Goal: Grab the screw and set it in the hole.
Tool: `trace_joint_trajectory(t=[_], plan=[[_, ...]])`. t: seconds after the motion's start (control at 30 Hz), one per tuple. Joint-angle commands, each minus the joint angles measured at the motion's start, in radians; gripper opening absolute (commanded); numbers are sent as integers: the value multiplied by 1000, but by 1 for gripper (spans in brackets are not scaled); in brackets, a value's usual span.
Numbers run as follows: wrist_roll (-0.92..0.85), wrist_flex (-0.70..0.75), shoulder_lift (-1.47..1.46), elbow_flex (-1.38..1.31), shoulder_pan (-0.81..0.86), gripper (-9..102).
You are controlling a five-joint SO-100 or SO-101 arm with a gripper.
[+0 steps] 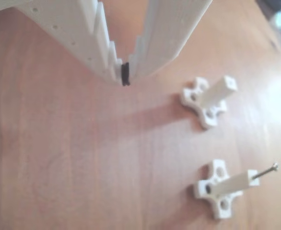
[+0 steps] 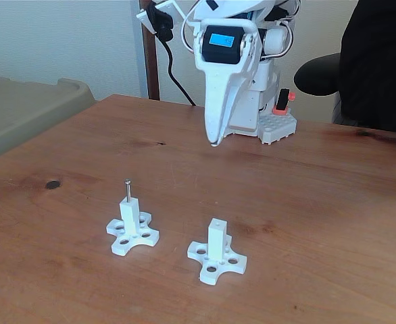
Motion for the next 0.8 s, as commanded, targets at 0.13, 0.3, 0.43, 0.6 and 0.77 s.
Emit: trace_joint_trajectory(t=[0.13, 0.3, 0.43, 0.6, 0.77], plan=[[5, -46, -207, -202, -9, -4], [18, -49, -334, -319, -6, -4], [35, -29, -436, -430, 0, -4], [60, 31, -581, -597, 0, -4], [80, 63, -699, -719, 2, -4]])
